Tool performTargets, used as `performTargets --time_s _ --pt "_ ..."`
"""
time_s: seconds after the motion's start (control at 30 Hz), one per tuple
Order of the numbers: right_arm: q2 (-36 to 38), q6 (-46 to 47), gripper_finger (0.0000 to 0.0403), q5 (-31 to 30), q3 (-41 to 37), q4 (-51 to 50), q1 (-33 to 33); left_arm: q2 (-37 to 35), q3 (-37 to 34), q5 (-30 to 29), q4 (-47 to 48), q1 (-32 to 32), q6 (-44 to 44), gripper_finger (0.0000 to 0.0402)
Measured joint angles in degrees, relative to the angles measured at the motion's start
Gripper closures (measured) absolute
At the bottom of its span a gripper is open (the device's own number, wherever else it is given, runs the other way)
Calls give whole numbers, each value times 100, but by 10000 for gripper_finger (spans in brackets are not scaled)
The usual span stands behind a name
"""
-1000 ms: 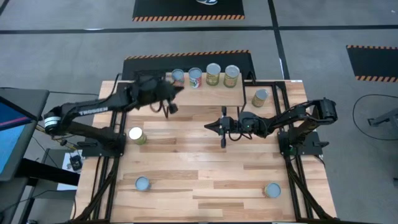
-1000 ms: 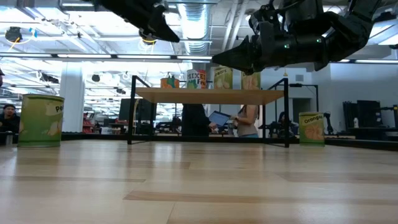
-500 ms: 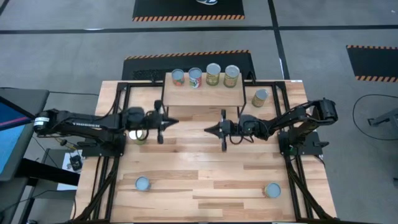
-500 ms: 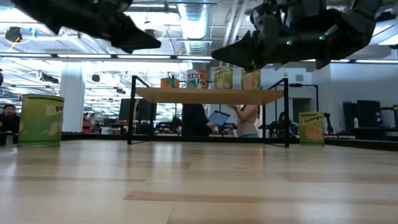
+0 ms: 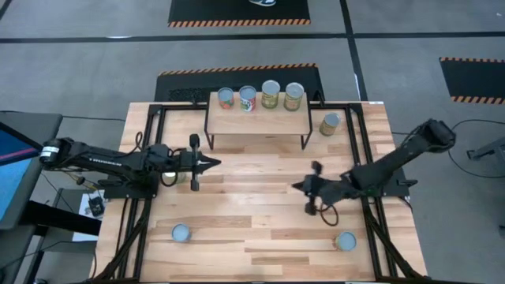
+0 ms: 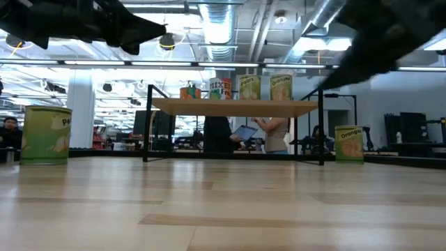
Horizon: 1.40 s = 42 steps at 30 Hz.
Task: Pick and place cans onto a shelf
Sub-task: Put the canned oranges on the shelf
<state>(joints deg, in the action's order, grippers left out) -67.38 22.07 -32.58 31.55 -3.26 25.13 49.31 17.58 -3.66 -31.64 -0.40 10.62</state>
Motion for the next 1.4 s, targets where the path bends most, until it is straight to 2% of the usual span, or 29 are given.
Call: performTargets --time_s 0.1,0.23,0.4,0.57,0.8,0.97,1.1,1.23,1.4 --pt "568 1121 388 -354 0 -1329 173 1 0 1 100 -43 6 401" --pt "1257 2080 386 -511 15 -2804 -122 1 0 0 125 -46 30 401" --pt "1724 2699 387 -499 465 -4625 -988 1 0 2 168 -48 -40 401" --pt "1855 3252 380 -485 1023 -5800 -2129 3 0 4 274 -48 -82 401" --pt "1854 3855 345 -377 1088 -5746 -4311 3 0 4 273 -48 -125 401" --pt "1753 3660 322 276 1088 -5190 -5956 3 0 22 276 -48 -285 401" --pt "1744 3531 314 979 1088 -4636 -7018 3 0 36 277 -48 -292 401" --pt "1742 3476 307 1643 1088 -4275 -7668 3 0 35 279 -48 -260 401" --pt "1741 2874 299 1768 1086 -4403 -7814 3 0 35 355 -48 -230 401"
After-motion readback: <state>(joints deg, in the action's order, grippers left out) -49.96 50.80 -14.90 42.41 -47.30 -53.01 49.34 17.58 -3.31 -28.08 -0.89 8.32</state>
